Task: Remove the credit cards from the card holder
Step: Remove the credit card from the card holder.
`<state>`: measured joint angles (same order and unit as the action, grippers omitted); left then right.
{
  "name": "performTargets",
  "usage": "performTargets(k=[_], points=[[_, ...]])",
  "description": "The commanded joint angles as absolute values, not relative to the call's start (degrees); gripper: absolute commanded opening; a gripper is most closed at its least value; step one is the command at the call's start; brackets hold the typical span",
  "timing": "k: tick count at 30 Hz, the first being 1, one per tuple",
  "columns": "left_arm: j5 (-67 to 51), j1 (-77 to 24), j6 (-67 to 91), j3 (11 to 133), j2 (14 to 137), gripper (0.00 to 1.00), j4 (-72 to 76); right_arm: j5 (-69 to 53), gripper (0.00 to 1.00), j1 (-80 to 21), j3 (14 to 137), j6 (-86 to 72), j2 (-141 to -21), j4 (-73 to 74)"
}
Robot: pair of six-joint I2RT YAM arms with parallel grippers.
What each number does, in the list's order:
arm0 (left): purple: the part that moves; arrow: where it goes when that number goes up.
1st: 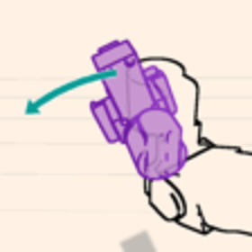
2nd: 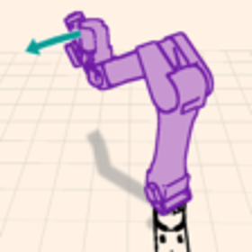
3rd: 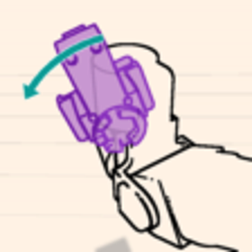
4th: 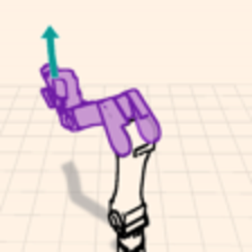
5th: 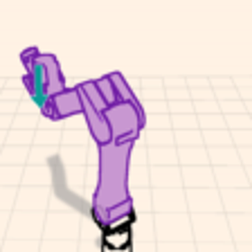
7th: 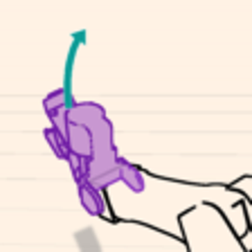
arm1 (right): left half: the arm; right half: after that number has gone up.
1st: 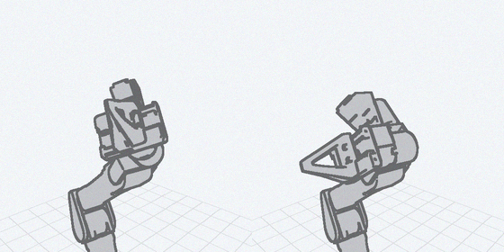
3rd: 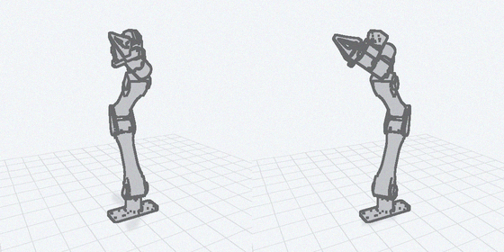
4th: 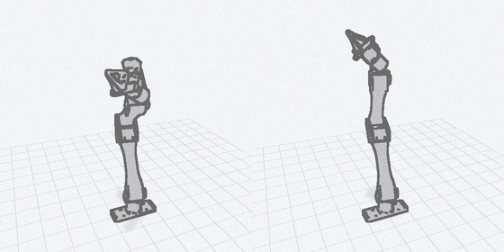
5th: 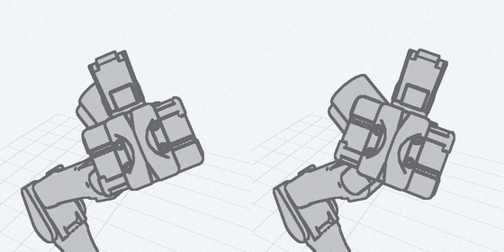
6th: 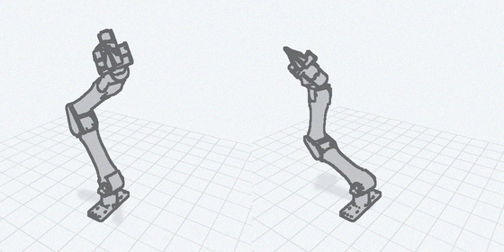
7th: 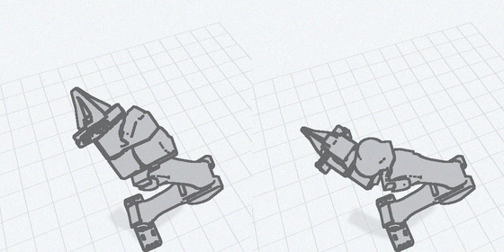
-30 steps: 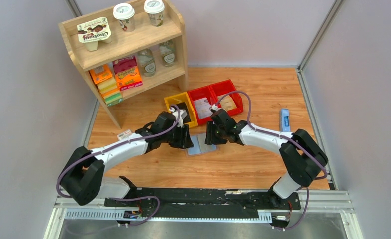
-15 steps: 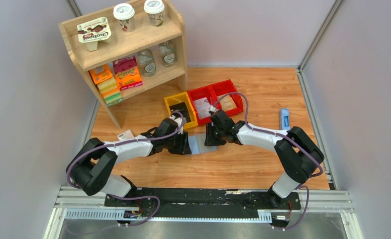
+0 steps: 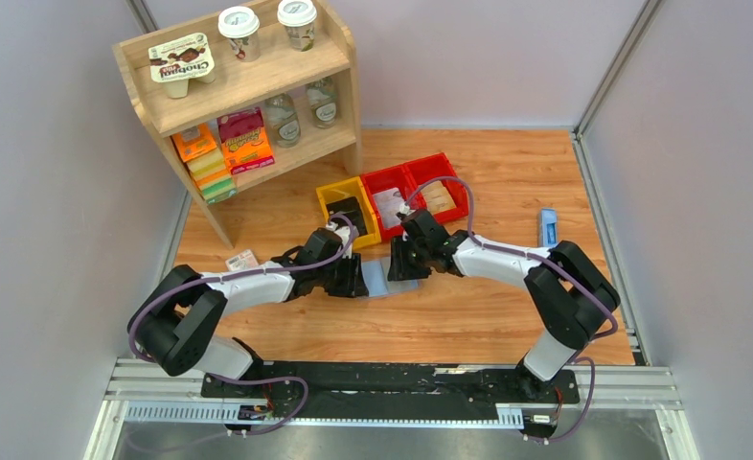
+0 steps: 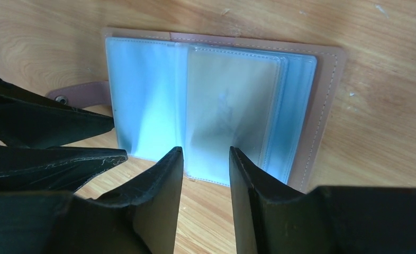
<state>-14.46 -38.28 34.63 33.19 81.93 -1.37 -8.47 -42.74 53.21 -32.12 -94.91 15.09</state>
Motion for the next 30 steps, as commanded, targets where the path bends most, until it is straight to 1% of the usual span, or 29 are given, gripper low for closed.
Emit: performTargets(k=[1, 4, 8, 23, 25, 30], points=[[-14.2, -38.5, 34.8, 32.1, 82.2, 0.45, -0.9, -5.0, 0.41, -43.2, 55.5, -32.6, -95.0, 15.2], [-14.0, -38.5, 35.0, 32.0, 82.1, 0.45, -1.0, -1.3, 0.46, -43.2, 55.5, -32.9, -94.3, 16.3], [-13.9, -38.5, 34.9, 32.2, 82.3, 0.45, -1.0, -1.0, 0.49, -43.2, 55.7, -32.3, -94.0, 16.5], [-13.9, -38.5, 34.9, 32.3, 82.6, 0.44, -1.1, -0.1, 0.53, -43.9, 56.5, -31.6, -97.1, 17.1], [-14.1, -38.5, 34.9, 32.4, 82.8, 0.44, -1.1, 2.7, 0.53, -44.3, 56.6, -31.6, -96.9, 17.8], [-14.0, -38.5, 35.0, 32.4, 82.7, 0.43, -0.9, 4.7, 0.55, -44.6, 56.3, -31.6, -94.4, 17.3]])
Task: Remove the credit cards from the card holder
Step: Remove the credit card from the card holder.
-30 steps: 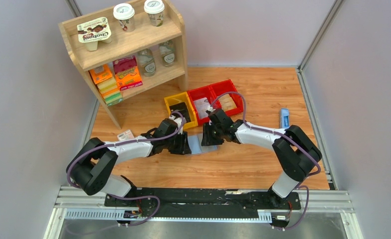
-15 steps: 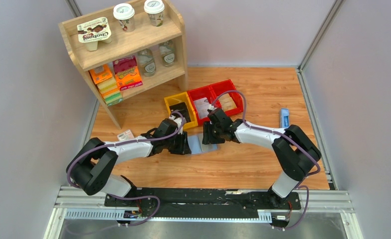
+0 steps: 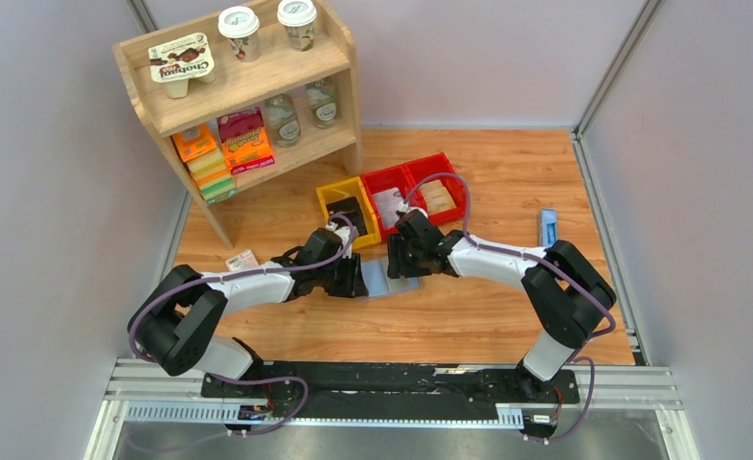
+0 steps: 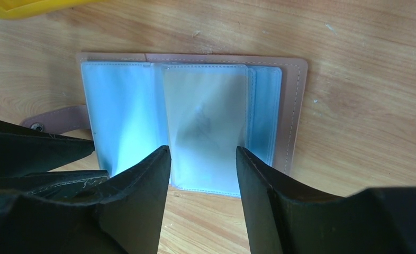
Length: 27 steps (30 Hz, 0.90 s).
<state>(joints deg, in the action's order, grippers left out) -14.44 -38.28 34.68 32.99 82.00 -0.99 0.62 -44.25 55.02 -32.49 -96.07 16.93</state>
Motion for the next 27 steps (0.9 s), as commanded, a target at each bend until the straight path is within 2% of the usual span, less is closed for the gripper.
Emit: performTargets(k=[1, 12, 22, 27], points=[[-14.0, -38.5, 35.0, 32.3, 82.7, 0.43, -0.9, 4.7, 0.56, -44.6, 56.4, -31.5, -93.7, 17.2], [-14.2, -38.5, 35.1, 32.3, 82.6, 0.43, -0.6, 3.2, 0.59, -44.7, 57.6, -30.3, -95.7, 16.7], [-14.7, -38.5, 35.3, 32.2, 82.7, 0.43, -0.4, 1.0, 0.56, -44.9, 57.4, -30.1, -98.3, 15.9], [-14.9, -38.5, 35.4, 32.2, 82.7, 0.43, -0.4, -4.2, 0.55, -45.5, 57.4, -29.0, -96.9, 14.2]])
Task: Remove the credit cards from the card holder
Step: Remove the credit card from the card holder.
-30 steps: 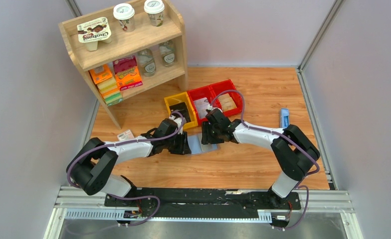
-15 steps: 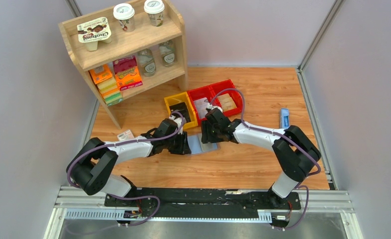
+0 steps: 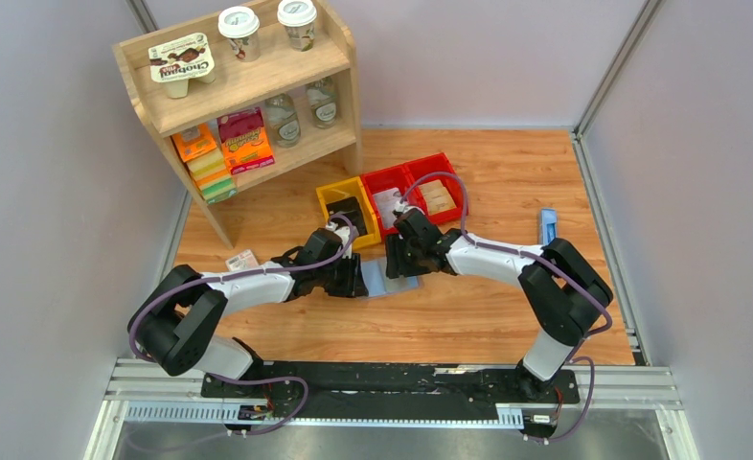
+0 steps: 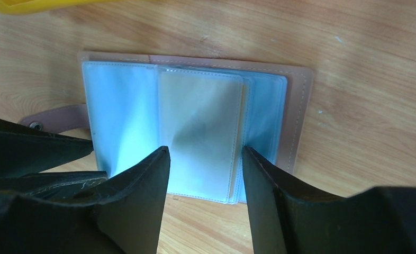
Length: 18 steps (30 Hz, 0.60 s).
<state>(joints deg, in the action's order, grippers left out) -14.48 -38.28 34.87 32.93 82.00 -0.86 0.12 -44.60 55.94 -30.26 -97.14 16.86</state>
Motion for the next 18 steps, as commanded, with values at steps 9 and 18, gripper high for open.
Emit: performTargets(k=[9, 18], points=[[-15.4, -38.5, 35.3, 32.2, 83.0, 0.42, -0.4, -8.5, 0.56, -46.5, 59.1, -28.6, -96.2, 13.5], [-15.3, -38.5, 35.3, 32.2, 83.0, 0.42, -0.4, -11.5, 0.63, -46.5, 60.3, -28.7, -94.8, 13.6]])
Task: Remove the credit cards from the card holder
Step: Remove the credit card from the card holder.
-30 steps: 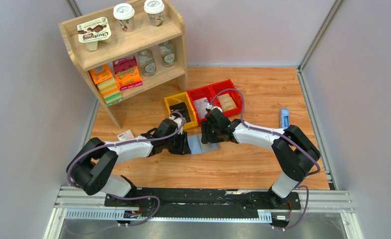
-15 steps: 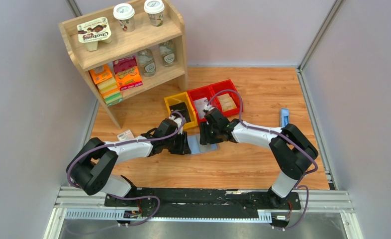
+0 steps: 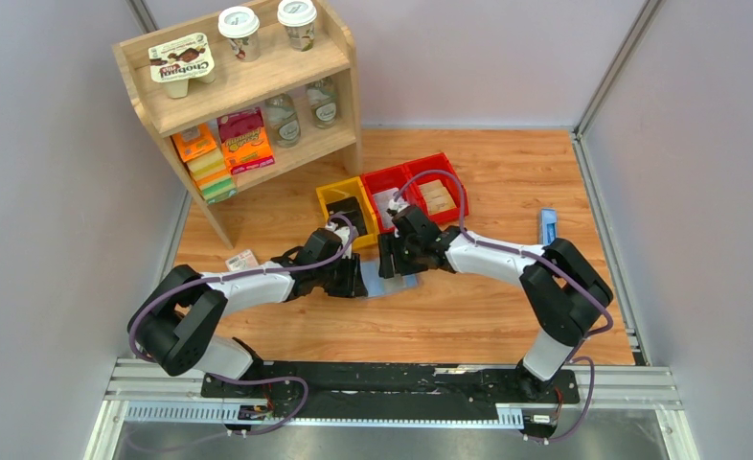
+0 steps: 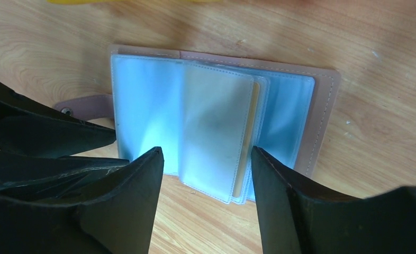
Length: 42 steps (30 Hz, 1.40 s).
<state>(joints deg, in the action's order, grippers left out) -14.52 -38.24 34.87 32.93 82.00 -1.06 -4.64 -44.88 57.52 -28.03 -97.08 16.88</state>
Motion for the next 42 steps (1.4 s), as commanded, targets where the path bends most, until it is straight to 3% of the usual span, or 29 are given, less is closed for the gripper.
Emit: performTargets(k=[1, 10, 22, 27, 29, 32, 36, 42], points=[[-15.3, -38.5, 35.3, 32.2, 83.0, 0.42, -0.4, -12.1, 0.64, -46.5, 60.4, -28.7, -94.7, 13.6], [-15.0, -38.5, 35.7, 31.7, 82.6, 0.41, -0.4, -16.7, 0.66, -46.5, 57.8, -29.5, -91.1, 9.3], [-14.9, -38.5, 36.5, 31.2, 82.5, 0.41, 1.5, -11.6, 0.28, -45.7, 54.8, -30.2, -90.1, 9.4], [-14.6, -38.5, 36.7, 30.9, 81.8, 0.41, 1.4, -9.1, 0.25, -45.5, 54.8, -29.7, -91.5, 10.8], [-14.2, -38.5, 36.7, 30.8, 81.7, 0.41, 1.2, -9.4, 0.29, -45.5, 55.0, -29.4, -91.8, 11.0], [-13.8, -38.5, 36.7, 30.7, 81.0, 0.4, 1.1, -9.7, 0.45, -45.7, 55.2, -28.9, -92.1, 11.1], [-13.4, -38.5, 36.7, 30.8, 80.6, 0.4, 0.8, -10.8, 0.6, -46.1, 56.5, -28.4, -93.6, 11.6], [-11.3, -38.5, 36.2, 32.1, 77.8, 0.44, -2.7, -4.9, 0.68, -46.1, 55.4, -30.1, -93.2, 12.0]])
